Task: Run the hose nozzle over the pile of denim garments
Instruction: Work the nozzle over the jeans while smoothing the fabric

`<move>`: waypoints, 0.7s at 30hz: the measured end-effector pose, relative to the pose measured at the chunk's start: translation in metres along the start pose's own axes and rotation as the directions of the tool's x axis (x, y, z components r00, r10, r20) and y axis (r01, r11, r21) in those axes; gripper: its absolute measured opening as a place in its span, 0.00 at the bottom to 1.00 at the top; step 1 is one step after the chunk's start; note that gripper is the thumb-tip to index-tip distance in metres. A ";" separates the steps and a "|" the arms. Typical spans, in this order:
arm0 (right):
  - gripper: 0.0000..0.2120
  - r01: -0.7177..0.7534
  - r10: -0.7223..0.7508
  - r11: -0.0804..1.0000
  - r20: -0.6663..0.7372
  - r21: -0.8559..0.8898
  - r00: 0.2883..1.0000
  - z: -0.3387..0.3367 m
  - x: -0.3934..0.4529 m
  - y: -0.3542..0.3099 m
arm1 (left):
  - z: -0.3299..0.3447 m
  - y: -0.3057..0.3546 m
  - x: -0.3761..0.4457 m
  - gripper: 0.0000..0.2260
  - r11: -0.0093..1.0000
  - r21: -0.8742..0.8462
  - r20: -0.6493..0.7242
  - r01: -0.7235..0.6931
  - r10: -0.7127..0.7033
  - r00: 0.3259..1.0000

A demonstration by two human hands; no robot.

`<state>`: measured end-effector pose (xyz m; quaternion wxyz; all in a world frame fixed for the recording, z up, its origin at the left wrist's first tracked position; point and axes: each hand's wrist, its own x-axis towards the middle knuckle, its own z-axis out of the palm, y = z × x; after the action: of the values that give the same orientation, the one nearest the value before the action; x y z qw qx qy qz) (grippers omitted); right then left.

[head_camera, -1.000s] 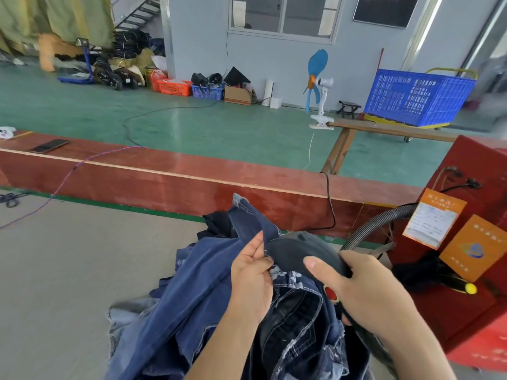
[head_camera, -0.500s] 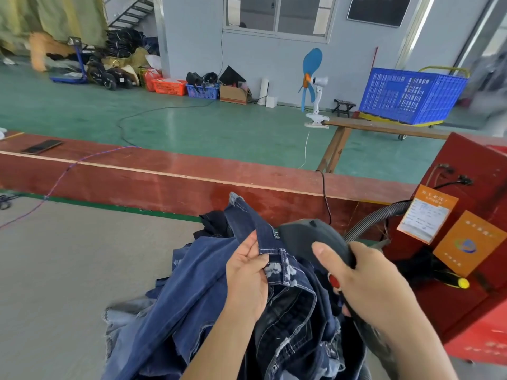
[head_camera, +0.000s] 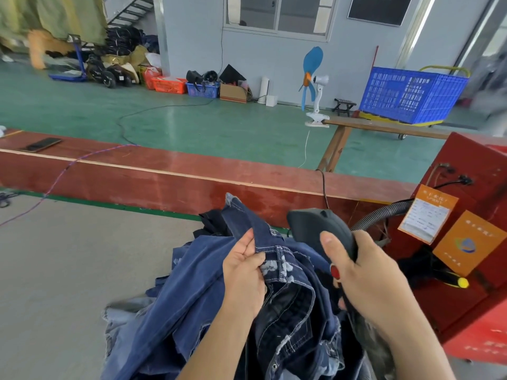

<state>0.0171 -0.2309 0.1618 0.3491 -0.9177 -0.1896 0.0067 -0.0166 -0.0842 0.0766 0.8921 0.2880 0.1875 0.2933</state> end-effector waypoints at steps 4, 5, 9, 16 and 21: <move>0.20 0.046 -0.030 0.990 0.121 -0.131 0.992 0.014 -0.003 -0.004 | 0.003 0.000 -0.008 0.22 0.995 0.100 0.074 -0.011 0.003 0.997; 0.20 0.046 -0.032 0.991 0.109 -0.127 0.994 0.019 -0.003 -0.005 | 0.003 0.000 -0.010 0.22 0.993 0.118 0.084 -0.006 -0.004 0.996; 0.23 0.007 -0.008 0.997 -0.016 -0.083 1.000 0.021 -0.001 -0.008 | 0.004 0.004 -0.013 0.22 0.994 0.108 0.115 -0.007 -0.005 0.993; 0.21 0.037 -0.018 0.994 0.184 -0.099 0.983 0.007 -0.003 -0.001 | 0.003 0.003 -0.006 0.21 0.995 0.098 0.075 -0.017 0.010 0.997; 0.20 0.043 -0.036 0.996 0.104 -0.071 0.994 0.017 -0.001 -0.006 | 0.002 0.004 -0.010 0.21 0.996 0.090 0.130 0.012 -0.024 0.991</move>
<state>0.0113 -0.2163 0.1530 0.3049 -0.9244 -0.2255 0.0398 -0.0251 -0.0886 0.0828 0.8914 0.3445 0.1439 0.2571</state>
